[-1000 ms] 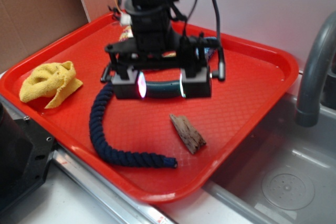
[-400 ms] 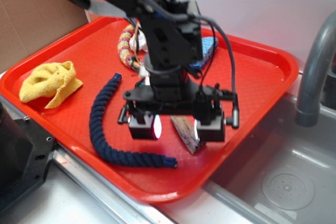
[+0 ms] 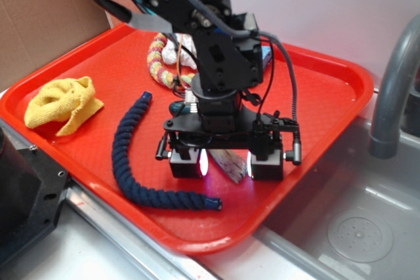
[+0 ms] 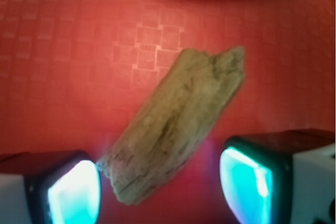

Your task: Grab the wood chip.

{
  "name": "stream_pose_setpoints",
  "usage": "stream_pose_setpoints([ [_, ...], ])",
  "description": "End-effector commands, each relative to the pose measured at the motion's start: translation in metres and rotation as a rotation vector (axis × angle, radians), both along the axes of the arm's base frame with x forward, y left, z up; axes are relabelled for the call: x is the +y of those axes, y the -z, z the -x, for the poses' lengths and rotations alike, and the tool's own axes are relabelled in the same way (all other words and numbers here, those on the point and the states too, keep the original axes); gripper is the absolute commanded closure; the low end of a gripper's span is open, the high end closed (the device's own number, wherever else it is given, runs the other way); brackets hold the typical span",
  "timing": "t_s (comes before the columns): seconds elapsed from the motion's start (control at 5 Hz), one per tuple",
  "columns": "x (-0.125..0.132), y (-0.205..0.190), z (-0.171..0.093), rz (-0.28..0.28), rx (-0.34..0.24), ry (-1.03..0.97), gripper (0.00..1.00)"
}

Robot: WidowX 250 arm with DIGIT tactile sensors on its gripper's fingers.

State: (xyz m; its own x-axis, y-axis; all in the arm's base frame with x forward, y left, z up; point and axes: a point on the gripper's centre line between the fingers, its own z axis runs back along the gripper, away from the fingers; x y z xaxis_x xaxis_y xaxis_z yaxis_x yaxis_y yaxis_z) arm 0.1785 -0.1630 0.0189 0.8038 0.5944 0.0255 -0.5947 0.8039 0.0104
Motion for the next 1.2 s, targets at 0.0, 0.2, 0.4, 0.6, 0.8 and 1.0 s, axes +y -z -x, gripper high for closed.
stream_pose_setpoints([
  [0.0, 0.030, -0.043, -0.030, 0.010, -0.107, -0.092, 0.00],
  [0.2, 0.037, -0.043, -0.020, 0.013, -0.117, -0.108, 0.00],
  [0.4, 0.033, -0.038, -0.018, 0.020, -0.140, -0.056, 0.00],
  [0.6, 0.032, -0.030, -0.005, 0.026, -0.117, -0.045, 0.00],
  [0.8, 0.022, -0.027, -0.054, 0.028, -0.084, -0.027, 0.00],
  [1.0, 0.021, -0.010, -0.026, 0.021, -0.065, 0.000, 0.00],
])
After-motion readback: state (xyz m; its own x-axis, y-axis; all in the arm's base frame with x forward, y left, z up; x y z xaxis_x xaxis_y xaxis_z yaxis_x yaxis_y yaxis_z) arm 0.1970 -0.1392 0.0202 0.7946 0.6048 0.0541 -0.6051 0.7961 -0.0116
